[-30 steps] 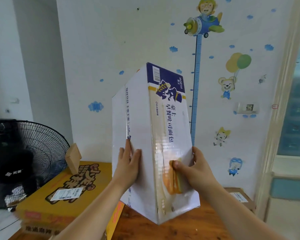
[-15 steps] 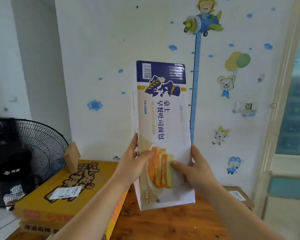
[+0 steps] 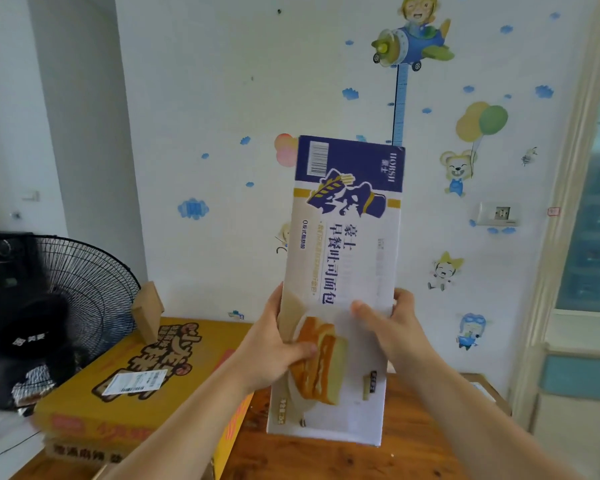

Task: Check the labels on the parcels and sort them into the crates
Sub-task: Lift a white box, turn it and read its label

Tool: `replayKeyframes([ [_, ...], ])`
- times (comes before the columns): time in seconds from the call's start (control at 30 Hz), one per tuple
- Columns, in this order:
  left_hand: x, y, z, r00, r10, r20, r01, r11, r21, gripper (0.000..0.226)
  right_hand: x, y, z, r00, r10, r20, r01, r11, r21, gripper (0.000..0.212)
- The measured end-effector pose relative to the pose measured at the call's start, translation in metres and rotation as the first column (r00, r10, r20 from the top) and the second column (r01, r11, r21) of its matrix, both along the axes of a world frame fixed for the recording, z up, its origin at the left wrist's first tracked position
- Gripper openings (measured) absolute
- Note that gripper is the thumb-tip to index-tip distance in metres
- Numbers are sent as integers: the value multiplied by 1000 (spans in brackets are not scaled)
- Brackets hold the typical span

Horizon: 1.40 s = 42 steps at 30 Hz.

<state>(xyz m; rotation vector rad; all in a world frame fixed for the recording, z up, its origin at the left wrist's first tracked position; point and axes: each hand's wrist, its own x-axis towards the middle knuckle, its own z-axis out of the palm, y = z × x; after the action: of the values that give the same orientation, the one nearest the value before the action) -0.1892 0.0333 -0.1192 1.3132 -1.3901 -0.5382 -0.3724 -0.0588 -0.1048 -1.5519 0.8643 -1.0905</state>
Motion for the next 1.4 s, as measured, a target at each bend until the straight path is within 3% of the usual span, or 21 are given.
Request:
replayKeyframes([
  [0.17, -7, 5, 0, 998, 43, -36, -39, 995, 94, 82, -3, -2, 2, 997, -33, -70, 26, 994, -107, 46],
  [0.23, -8, 1, 13, 981, 115, -157, -110, 993, 40, 74, -3, 0, -7, 994, -36, -100, 25, 993, -113, 49],
  [0.33, -8, -8, 31, 935, 121, -333, -166, 980, -108, 83, 0, 9, -16, 990, 5, -139, -18, 995, -95, 54],
  [0.43, -10, -8, 37, 949, 120, -291, -176, 969, -174, 52, 0, 13, -19, 981, 40, -187, -56, 995, -82, 57],
  [0.5, -11, -6, 34, 967, 111, -229, -149, 977, -155, 47, 1, 13, -15, 975, 51, -215, -71, 993, -90, 61],
  [0.57, -11, -5, 31, 979, 114, -171, -139, 981, -137, 40, 4, 10, -9, 986, 89, -138, -102, 991, -90, 65],
  [0.63, -13, -5, 30, 981, 121, -154, -138, 984, -111, 28, 7, 7, -3, 994, 110, 5, -108, 989, -101, 52],
  [0.7, -12, -5, 31, 965, 146, -216, -165, 984, -74, 27, 9, 6, 2, 993, 84, 84, -78, 994, -80, 34],
  [0.8, -12, -3, 39, 929, 184, -320, -206, 978, -35, 31, 9, 5, 1, 997, 78, 8, -77, 993, -84, 26],
  [0.97, -19, -3, 41, 946, 233, -223, -260, 960, -99, 52, 10, 5, -1, 998, 33, -50, -39, 993, -116, 22],
  [1.13, -10, -7, 37, 953, 225, -202, -246, 966, -85, 54, 12, 8, 3, 997, -5, -83, -7, 988, -153, 37],
  [1.27, 0, -8, 35, 981, 167, -100, -173, 984, -51, 48, 12, 6, 3, 999, -15, -38, 10, 989, -144, 32],
  [1.4, 4, -13, 27, 975, 151, -163, -167, 982, -87, 36, 14, 8, -2, 995, 16, -96, -31, 987, -159, 51],
])
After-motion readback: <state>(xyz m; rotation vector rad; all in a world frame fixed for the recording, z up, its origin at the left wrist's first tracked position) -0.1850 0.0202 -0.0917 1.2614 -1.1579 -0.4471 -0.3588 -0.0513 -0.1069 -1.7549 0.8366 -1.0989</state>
